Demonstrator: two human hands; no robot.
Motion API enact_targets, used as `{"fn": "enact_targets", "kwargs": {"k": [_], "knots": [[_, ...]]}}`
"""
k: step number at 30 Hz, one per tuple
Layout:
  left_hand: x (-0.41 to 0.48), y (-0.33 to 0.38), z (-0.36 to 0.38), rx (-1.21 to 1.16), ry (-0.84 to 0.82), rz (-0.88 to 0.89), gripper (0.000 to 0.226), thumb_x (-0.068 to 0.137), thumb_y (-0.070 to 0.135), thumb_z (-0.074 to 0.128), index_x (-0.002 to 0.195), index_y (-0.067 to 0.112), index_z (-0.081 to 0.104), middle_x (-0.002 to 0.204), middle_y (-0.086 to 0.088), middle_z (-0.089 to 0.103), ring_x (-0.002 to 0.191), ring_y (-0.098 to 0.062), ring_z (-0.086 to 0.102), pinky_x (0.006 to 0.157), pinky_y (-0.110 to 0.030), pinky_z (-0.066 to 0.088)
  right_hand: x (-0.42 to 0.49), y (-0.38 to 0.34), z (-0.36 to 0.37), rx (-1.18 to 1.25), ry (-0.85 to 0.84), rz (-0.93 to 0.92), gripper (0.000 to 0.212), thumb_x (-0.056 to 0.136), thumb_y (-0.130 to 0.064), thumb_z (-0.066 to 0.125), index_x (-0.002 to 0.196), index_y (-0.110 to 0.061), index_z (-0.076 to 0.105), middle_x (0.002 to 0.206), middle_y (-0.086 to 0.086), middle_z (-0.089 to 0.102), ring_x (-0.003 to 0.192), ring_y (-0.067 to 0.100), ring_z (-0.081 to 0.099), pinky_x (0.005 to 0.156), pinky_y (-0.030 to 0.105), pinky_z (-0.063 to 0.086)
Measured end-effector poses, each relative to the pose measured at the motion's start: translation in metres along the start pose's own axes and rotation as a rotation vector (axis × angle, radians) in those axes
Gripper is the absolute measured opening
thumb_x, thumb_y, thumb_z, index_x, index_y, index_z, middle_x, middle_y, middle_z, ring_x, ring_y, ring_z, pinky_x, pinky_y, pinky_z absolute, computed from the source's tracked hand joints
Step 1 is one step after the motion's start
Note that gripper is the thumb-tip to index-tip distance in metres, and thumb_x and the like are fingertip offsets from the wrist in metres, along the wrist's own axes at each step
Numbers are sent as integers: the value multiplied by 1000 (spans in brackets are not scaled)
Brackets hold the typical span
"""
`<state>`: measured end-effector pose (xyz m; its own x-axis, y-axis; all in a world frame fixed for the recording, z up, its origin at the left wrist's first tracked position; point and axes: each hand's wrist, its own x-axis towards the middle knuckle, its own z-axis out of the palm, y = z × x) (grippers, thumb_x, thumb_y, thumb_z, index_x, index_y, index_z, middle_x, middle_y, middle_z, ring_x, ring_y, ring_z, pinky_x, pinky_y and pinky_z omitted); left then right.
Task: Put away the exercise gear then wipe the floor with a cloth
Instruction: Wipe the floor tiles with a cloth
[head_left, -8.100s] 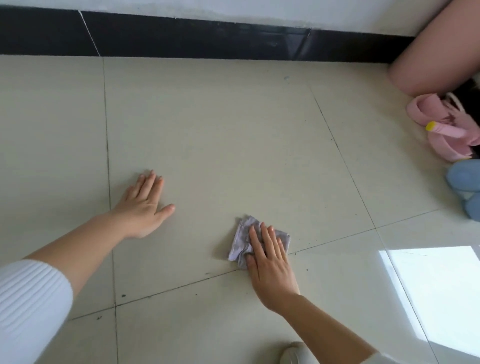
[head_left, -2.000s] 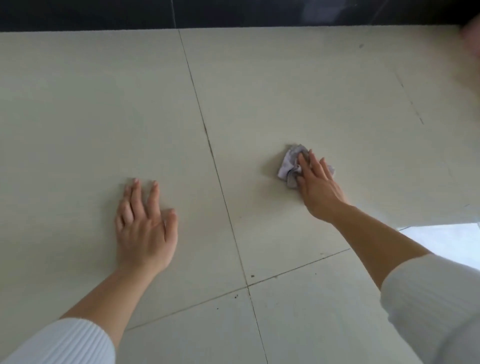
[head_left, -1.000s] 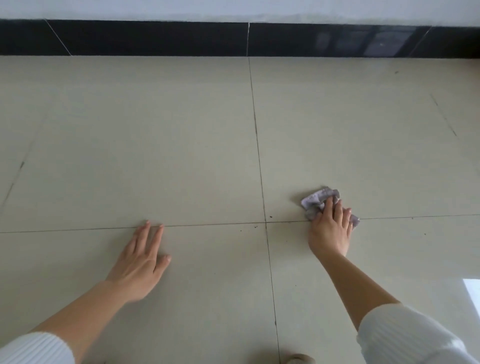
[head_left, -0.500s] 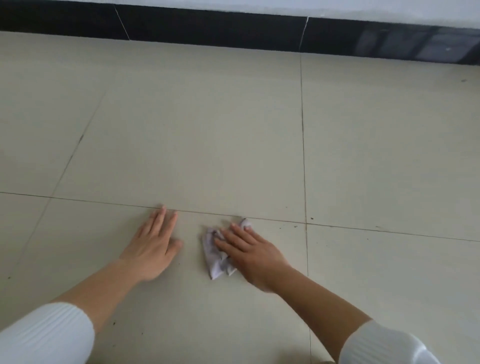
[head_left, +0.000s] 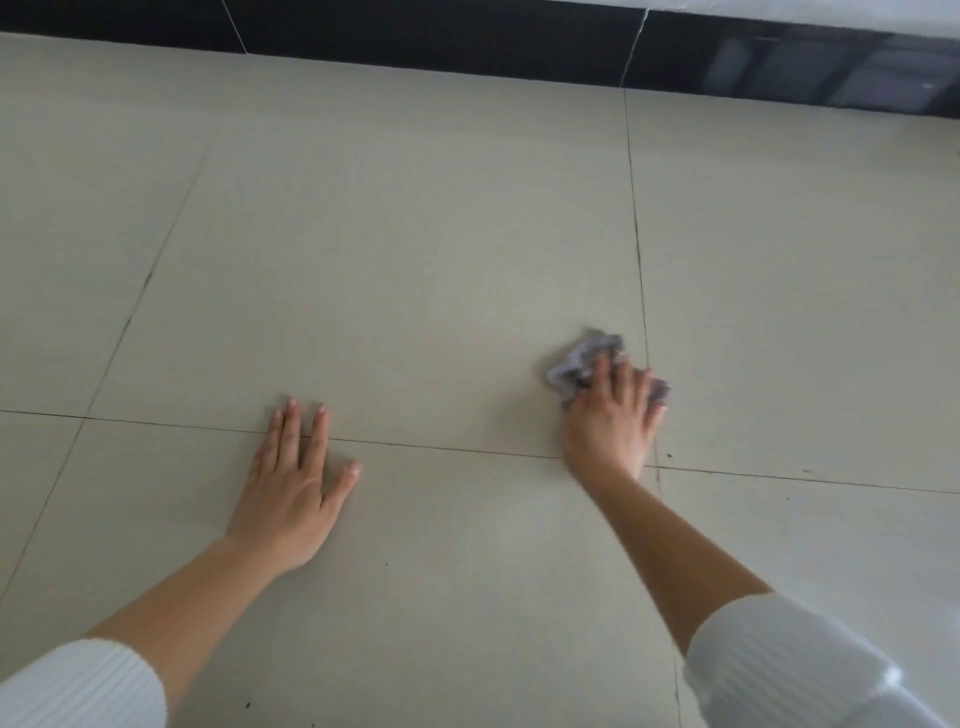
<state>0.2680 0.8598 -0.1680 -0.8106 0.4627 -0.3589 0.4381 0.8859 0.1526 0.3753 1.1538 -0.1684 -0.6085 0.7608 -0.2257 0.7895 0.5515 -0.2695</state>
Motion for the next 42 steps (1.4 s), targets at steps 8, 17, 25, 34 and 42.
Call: {"fn": "enact_targets", "kwargs": {"k": [8, 17, 25, 34, 42], "knots": [[8, -28, -10, -70, 162, 50, 70, 95, 53, 12, 147, 10, 31, 155, -19, 20, 142, -35, 20, 116, -42, 16, -109, -74, 54, -292, -220, -1069, 60, 86, -39, 37, 144, -22, 39, 148, 0, 42, 140, 27, 33, 117, 46, 19], [31, -44, -7, -136, 135, -256, 66, 97, 46, 21, 152, 18, -5, 158, -12, -16, 145, -23, -18, 117, -39, -7, 21, -6, 10, -329, 12, -691, 56, 95, -34, 24, 143, -8, 41, 148, 11, 40, 139, 33, 33, 115, 40, 13], [34, -46, -3, -144, 119, -280, 80, 82, 61, 3, 151, 22, -7, 158, -9, -18, 144, -21, -20, 116, -38, -8, 63, -97, 19, -68, -56, -175, 54, 103, -33, 18, 153, -19, 2, 161, 3, -1, 146, 30, -9, 117, 40, -8], [33, -47, -3, -159, 160, -270, 87, 75, 64, -4, 151, 22, -4, 158, -9, -14, 145, -21, -16, 116, -37, -5, -53, -120, 62, -270, -217, -1237, 52, 95, -36, 33, 145, -20, 38, 151, 1, 38, 142, 30, 27, 114, 50, 21], [30, -44, -2, -154, 192, -266, 83, 80, 64, -3, 151, 22, -5, 159, -8, -14, 145, -20, -16, 116, -37, -4, 65, -61, 18, -267, 18, -848, 57, 103, -37, 14, 137, -8, 50, 150, 12, 37, 139, 35, 32, 116, 41, 19]]}}
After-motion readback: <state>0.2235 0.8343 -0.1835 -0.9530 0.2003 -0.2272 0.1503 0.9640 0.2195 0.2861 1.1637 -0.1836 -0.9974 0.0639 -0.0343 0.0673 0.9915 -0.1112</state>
